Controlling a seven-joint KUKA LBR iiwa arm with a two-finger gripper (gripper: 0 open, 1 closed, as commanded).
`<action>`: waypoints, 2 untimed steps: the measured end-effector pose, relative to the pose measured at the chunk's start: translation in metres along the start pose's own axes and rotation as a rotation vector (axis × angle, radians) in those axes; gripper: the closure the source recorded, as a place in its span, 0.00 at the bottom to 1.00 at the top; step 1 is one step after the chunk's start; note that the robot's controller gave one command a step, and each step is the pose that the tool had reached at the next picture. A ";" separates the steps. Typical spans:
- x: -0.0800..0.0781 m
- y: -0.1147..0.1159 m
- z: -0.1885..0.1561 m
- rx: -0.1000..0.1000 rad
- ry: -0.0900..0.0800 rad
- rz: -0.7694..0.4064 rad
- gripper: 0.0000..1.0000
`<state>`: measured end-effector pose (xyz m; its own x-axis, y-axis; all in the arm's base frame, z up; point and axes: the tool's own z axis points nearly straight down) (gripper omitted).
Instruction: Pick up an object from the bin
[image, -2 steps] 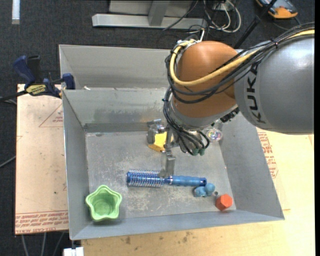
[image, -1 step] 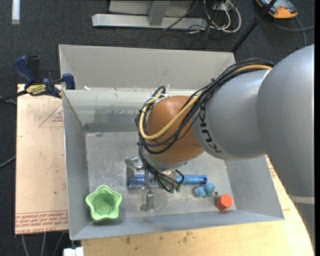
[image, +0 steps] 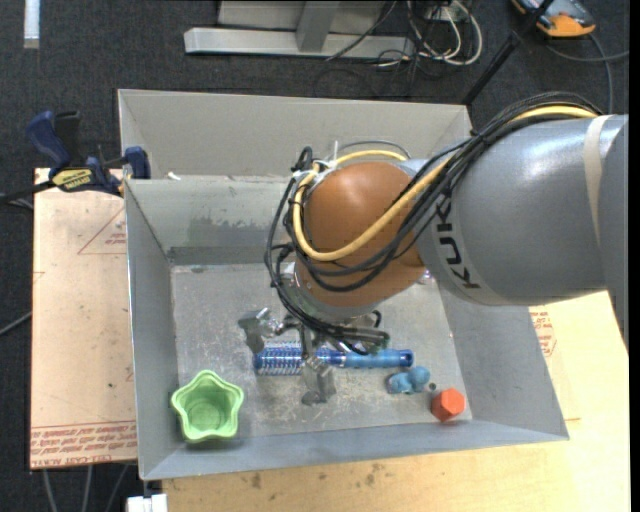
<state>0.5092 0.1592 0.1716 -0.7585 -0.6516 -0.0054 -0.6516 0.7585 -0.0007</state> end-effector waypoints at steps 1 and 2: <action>0.000 -0.059 0.062 -0.001 0.006 -0.032 0.00; -0.002 -0.055 0.058 -0.002 0.003 -0.035 1.00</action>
Offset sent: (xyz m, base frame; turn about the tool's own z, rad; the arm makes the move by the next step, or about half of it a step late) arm 0.0374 -0.0413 -0.0582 -0.0390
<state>0.5470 0.1185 0.1132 -0.7350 -0.6781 -0.0023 -0.6781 0.7350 0.0011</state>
